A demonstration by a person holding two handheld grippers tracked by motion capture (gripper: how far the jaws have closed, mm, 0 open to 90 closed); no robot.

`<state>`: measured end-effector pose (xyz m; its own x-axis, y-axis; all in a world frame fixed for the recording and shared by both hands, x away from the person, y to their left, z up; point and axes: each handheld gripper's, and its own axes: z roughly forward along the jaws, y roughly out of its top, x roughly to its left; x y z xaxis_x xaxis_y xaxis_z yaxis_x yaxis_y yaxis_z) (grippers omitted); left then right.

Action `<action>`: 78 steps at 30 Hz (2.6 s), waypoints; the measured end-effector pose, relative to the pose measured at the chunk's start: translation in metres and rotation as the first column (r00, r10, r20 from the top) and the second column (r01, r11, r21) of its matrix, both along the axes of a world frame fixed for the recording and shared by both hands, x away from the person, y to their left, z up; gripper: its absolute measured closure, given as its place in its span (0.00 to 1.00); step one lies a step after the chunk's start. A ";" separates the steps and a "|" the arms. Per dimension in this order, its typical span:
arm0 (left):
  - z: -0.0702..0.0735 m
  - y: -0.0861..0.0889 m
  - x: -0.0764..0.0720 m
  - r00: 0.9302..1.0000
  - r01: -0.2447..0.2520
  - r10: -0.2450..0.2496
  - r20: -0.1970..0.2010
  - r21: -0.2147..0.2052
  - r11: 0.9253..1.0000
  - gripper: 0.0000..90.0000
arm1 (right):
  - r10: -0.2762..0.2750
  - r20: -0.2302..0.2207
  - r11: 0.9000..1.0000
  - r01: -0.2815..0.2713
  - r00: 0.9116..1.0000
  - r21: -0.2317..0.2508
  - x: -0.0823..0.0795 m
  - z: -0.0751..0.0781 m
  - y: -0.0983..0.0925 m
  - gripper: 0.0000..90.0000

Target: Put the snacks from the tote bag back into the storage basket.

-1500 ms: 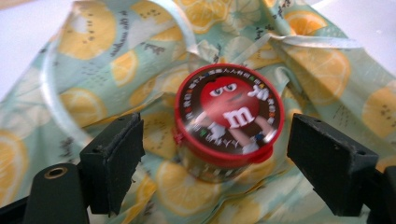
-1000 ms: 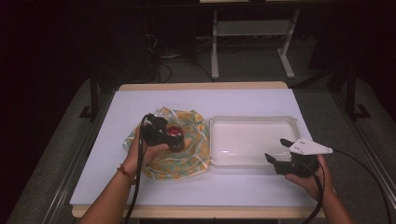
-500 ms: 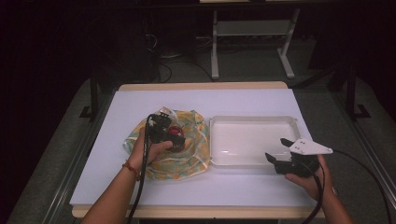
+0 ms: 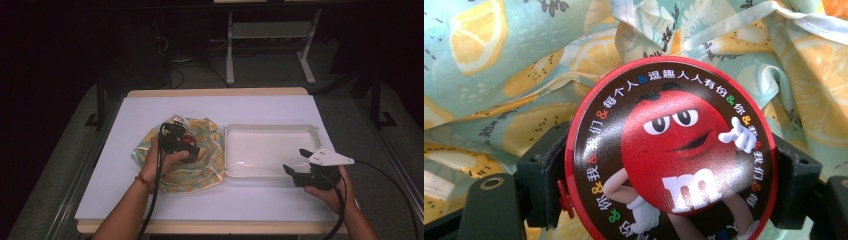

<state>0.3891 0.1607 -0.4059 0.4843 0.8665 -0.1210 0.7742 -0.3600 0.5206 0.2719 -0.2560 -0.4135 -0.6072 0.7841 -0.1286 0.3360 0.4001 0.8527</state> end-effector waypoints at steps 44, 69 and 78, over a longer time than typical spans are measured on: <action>0.007 0.002 -0.005 1.000 0.007 -0.007 0.029 0.002 1.000 0.27 | 0.007 0.019 1.000 -0.007 1.000 0.003 -0.002 0.004 -0.002 0.26; 0.025 0.002 -0.010 0.999 0.005 -0.002 0.049 -0.045 0.999 0.27 | -0.002 0.021 1.000 0.001 1.000 0.019 -0.002 0.005 -0.003 0.26; 0.033 -0.003 -0.008 0.999 0.005 -0.003 0.041 -0.033 0.999 0.27 | -0.007 0.013 1.000 0.007 1.000 0.017 -0.003 0.005 -0.003 0.26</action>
